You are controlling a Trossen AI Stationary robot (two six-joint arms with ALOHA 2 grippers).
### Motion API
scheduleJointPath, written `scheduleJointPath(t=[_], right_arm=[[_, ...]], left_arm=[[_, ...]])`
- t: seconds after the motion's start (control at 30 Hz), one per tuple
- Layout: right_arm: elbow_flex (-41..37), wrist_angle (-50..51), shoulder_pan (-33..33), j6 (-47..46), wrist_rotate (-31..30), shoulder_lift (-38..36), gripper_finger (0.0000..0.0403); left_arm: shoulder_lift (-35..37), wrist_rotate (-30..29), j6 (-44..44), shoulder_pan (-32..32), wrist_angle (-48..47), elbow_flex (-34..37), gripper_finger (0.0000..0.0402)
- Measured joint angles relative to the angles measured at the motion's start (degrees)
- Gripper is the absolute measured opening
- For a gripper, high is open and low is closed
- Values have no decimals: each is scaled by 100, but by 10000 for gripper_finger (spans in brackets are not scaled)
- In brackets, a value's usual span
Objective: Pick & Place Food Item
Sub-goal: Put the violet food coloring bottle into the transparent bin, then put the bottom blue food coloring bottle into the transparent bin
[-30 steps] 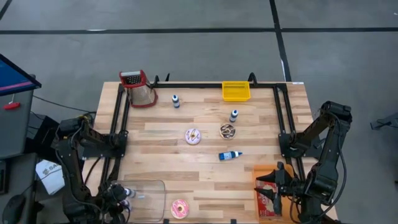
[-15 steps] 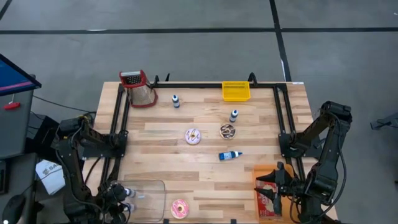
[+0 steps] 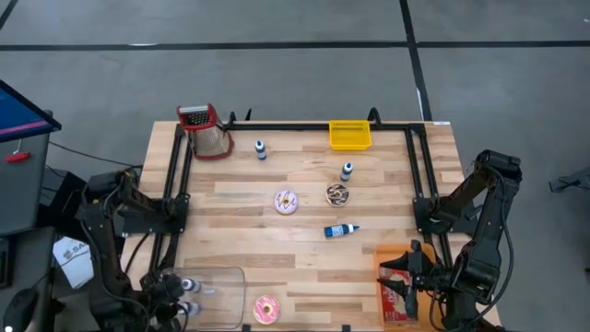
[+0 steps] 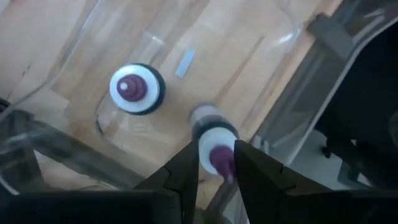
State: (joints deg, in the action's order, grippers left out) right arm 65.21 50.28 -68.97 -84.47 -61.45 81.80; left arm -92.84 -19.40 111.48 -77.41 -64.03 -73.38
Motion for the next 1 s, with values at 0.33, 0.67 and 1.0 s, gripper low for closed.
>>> scheduleJointPath(t=[0.33, 0.67, 1.0], right_arm=[[0, 0, 0, 26, -1, 0, 198], [0, -2, 0, 26, 0, 0, 198], [0, 43, 13, 48, -15, 0, 198]], left_arm=[[101, -680, -267, -14, -162, 0, 97], [109, -1570, -848, -56, -166, 2, 91], [835, -3672, -3533, 641, -104, 2, 90]])
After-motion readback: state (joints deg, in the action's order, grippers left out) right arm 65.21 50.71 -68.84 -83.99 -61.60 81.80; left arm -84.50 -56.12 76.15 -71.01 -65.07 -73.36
